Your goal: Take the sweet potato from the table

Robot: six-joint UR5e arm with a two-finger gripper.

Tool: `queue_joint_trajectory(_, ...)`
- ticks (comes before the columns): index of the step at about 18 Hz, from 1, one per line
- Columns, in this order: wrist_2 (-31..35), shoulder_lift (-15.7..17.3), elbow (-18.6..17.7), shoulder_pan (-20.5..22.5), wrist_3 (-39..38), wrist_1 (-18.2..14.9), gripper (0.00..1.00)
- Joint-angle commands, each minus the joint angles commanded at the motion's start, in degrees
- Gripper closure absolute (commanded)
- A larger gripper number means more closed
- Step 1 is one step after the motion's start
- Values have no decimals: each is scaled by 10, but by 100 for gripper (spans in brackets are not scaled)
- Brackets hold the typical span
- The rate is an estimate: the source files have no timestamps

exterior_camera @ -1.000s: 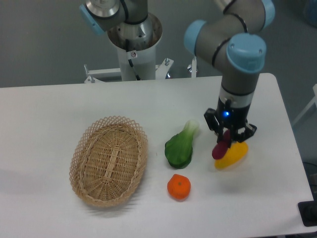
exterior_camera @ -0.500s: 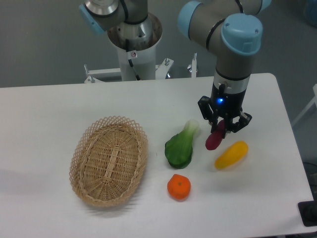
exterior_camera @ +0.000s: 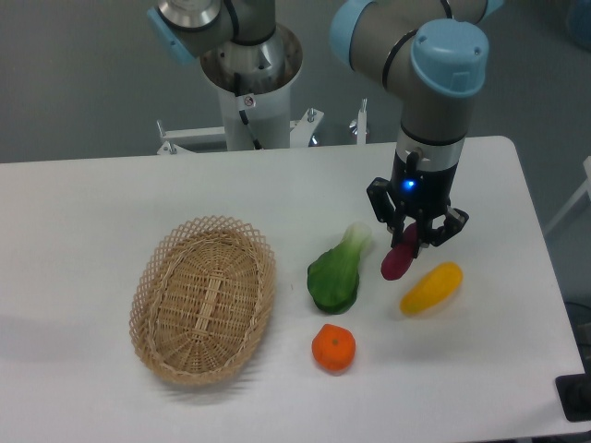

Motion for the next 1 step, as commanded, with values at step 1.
queue_joint_trajectory(1,0,0,1,0,0,0,67)
